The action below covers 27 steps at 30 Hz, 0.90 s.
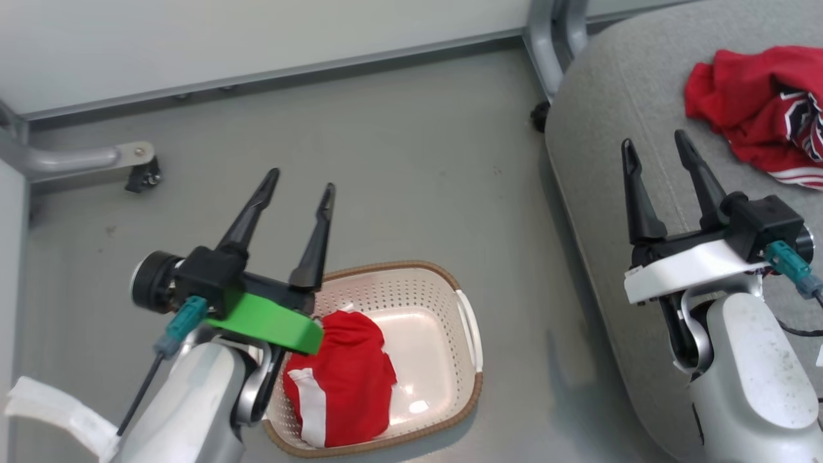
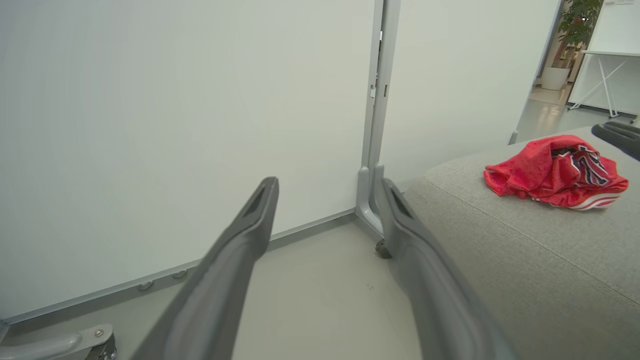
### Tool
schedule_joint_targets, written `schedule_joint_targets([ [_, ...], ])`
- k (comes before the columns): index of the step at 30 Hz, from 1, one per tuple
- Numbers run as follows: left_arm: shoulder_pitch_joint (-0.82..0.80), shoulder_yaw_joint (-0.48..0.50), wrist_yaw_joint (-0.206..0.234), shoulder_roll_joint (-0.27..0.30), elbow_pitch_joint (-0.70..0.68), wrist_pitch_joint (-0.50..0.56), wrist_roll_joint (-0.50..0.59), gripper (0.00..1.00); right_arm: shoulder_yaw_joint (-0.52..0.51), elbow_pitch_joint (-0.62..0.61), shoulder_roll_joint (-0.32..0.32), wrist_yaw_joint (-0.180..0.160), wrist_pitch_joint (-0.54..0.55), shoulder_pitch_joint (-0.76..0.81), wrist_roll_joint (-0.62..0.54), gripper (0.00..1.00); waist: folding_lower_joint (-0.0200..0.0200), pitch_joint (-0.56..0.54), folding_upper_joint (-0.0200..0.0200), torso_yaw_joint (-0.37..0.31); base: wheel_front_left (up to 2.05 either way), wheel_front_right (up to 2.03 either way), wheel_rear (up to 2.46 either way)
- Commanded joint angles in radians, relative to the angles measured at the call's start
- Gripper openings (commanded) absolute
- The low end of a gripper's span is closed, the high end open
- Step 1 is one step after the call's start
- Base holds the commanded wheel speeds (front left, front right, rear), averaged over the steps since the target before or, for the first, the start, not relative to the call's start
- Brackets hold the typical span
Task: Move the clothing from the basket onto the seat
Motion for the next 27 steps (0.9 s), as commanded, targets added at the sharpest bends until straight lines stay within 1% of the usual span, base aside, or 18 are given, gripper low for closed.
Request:
schedule_joint_targets([
  [1, 0.028, 0.022, 0.006, -0.002, 0.002, 0.000, 0.009, 1.00, 0.001, -0.009, 0.002, -0.001, -0.001, 0.025, 0.001, 1.00, 0.0001, -0.055, 0.0084, 0.058, 0.00, 0.00, 0.00],
  [7, 0.105, 0.152, 0.005, -0.029, 0.008, 0.000, 0.023, 1.00, 0.007, -0.039, 0.025, -0.001, -0.001, 0.095, 0.011, 1.00, 0.0001, -0.093, 0.0084, 0.104, 0.00, 0.00, 0.00],
  [15, 0.224, 0.300, -0.004, -0.069, 0.005, 0.000, 0.067, 1.00, 0.038, -0.084, 0.034, -0.001, -0.001, 0.201, -0.011, 1.00, 0.0001, -0.150, 0.0084, 0.131, 0.00, 0.00, 0.00],
  [21, 0.298, 0.371, -0.014, -0.096, -0.011, 0.000, 0.106, 1.00, 0.037, -0.133, 0.035, -0.001, -0.001, 0.291, 0.022, 1.00, 0.0001, -0.190, 0.0084, 0.143, 0.00, 0.00, 0.00],
  [27, 0.339, 0.406, -0.038, -0.119, -0.028, 0.000, 0.143, 1.00, 0.023, -0.169, 0.036, -0.001, -0.001, 0.364, 0.038, 1.00, 0.0001, -0.210, 0.0084, 0.154, 0.00, 0.00, 0.00],
])
